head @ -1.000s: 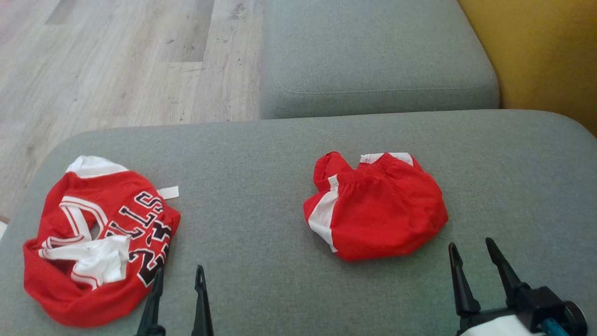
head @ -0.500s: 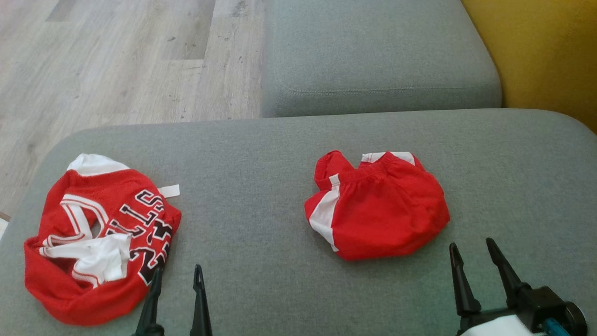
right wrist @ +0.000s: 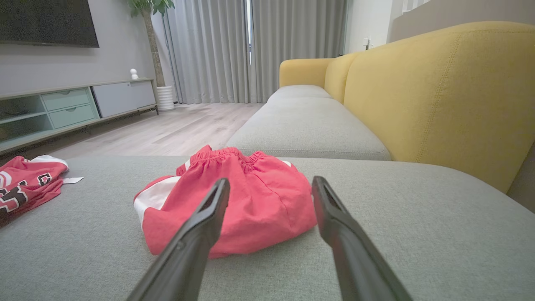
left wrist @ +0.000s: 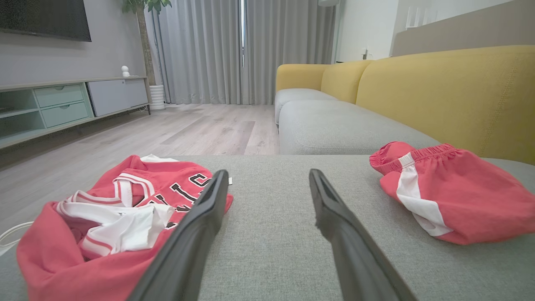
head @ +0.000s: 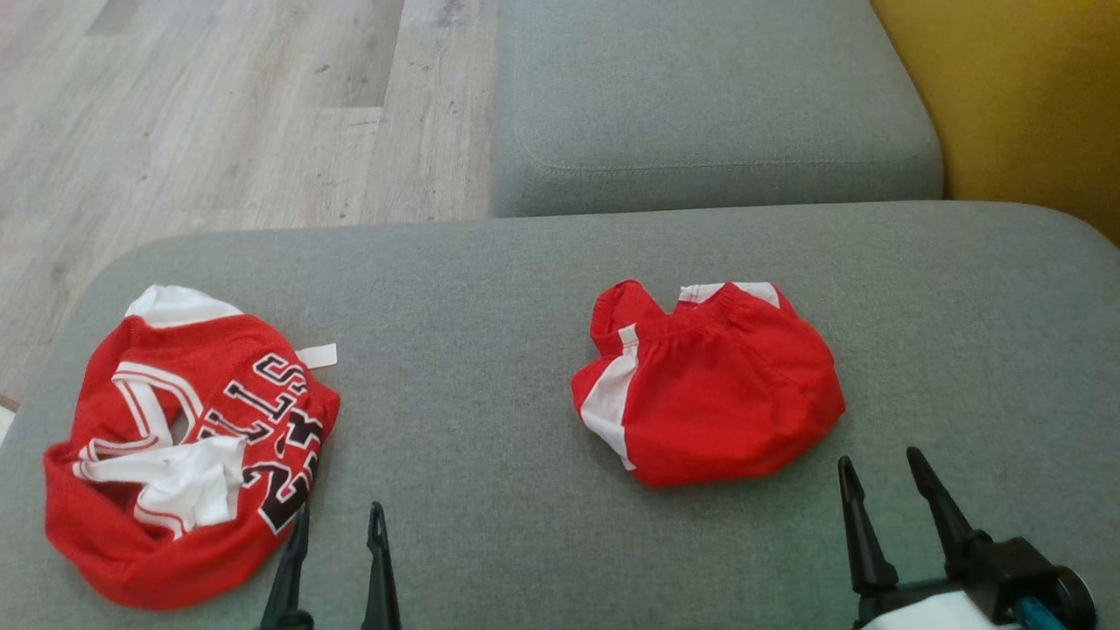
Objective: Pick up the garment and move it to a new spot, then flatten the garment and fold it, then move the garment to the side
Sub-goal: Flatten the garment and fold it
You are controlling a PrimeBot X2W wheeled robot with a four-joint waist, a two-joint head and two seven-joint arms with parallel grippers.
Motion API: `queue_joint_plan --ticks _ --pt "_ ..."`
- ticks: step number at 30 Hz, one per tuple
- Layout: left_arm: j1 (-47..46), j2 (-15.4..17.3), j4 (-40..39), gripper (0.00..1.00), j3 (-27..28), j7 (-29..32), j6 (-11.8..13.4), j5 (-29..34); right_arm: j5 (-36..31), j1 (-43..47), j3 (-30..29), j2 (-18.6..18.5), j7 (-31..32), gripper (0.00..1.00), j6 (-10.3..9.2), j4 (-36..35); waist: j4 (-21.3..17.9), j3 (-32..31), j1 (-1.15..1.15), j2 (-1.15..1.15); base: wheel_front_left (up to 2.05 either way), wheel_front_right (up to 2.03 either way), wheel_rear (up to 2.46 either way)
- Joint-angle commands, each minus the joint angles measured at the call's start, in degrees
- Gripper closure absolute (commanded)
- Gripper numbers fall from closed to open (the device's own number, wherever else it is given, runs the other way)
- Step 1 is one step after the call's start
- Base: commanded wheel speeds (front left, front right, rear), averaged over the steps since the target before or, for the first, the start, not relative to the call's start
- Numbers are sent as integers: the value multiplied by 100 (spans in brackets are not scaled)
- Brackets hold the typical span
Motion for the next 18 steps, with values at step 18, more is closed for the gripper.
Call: queue_joint_plan --ticks 18 --pt "-1150 -28 74 0 -227 -71 -179 -64 -65 -388 427 -31 -22 0 37 -213 -386 528 0 0 0 0 0"
